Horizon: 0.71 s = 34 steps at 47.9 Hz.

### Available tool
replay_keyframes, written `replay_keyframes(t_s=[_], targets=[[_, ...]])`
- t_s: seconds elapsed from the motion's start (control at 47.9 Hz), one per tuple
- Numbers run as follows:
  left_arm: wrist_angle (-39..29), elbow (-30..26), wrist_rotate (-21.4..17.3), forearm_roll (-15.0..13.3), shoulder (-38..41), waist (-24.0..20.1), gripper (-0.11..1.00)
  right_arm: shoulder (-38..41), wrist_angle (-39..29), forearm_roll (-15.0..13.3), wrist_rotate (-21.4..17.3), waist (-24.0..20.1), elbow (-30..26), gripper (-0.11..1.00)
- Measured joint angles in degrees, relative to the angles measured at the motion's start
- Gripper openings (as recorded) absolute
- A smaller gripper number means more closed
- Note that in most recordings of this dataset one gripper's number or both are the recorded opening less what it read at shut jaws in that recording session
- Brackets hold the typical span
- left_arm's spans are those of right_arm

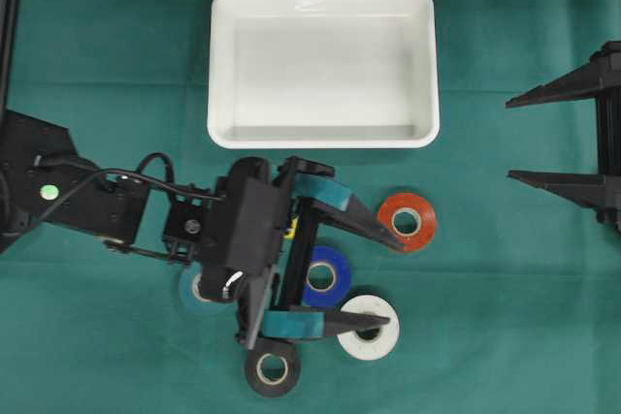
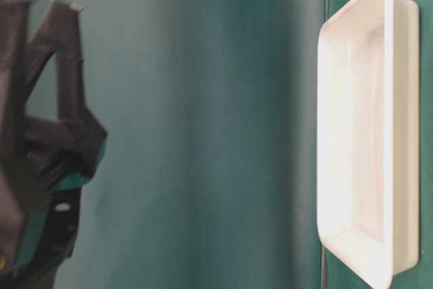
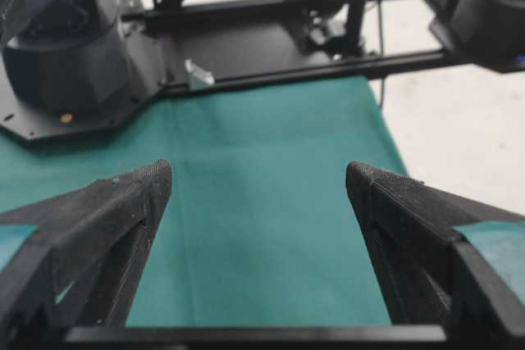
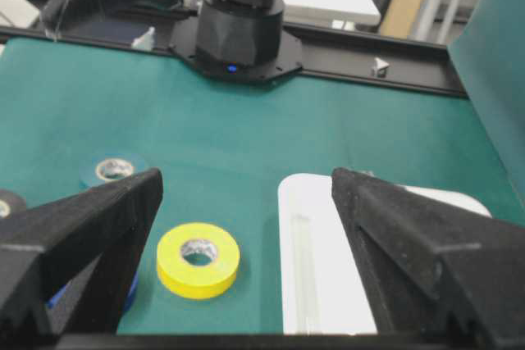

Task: Pick up the tape from a random location and place it into the white case.
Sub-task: 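Move the left gripper over the white tape roll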

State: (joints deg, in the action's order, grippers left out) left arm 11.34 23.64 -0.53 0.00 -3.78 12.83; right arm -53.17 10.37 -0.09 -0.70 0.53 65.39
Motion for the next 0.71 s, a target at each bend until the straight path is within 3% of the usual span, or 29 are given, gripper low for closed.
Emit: replay_keyframes(t_s=[0.25, 0.396, 0.501, 0.709], targets=[[-2.11, -1.23, 0.0, 0.0, 0.35, -0.26, 0.99, 0.09, 0.0, 0.0, 0.0, 0.0, -0.09, 0.92], [-8.26, -3.69, 0.0, 0.0, 1.76, -0.26, 0.99, 0.09, 0.0, 0.0, 0.0, 0.0, -0.35, 0.92], [-14.77, -6.68, 0.0, 0.0, 3.52, -0.26, 0.99, 0.09, -0.09, -0.09, 0.0, 0.0, -0.53, 0.92], [-33.93, -15.38, 0.09, 0.09, 8.35, -0.88, 0.99, 0.09, -0.88, 0.0, 0.0, 0.0, -0.97, 0.92]])
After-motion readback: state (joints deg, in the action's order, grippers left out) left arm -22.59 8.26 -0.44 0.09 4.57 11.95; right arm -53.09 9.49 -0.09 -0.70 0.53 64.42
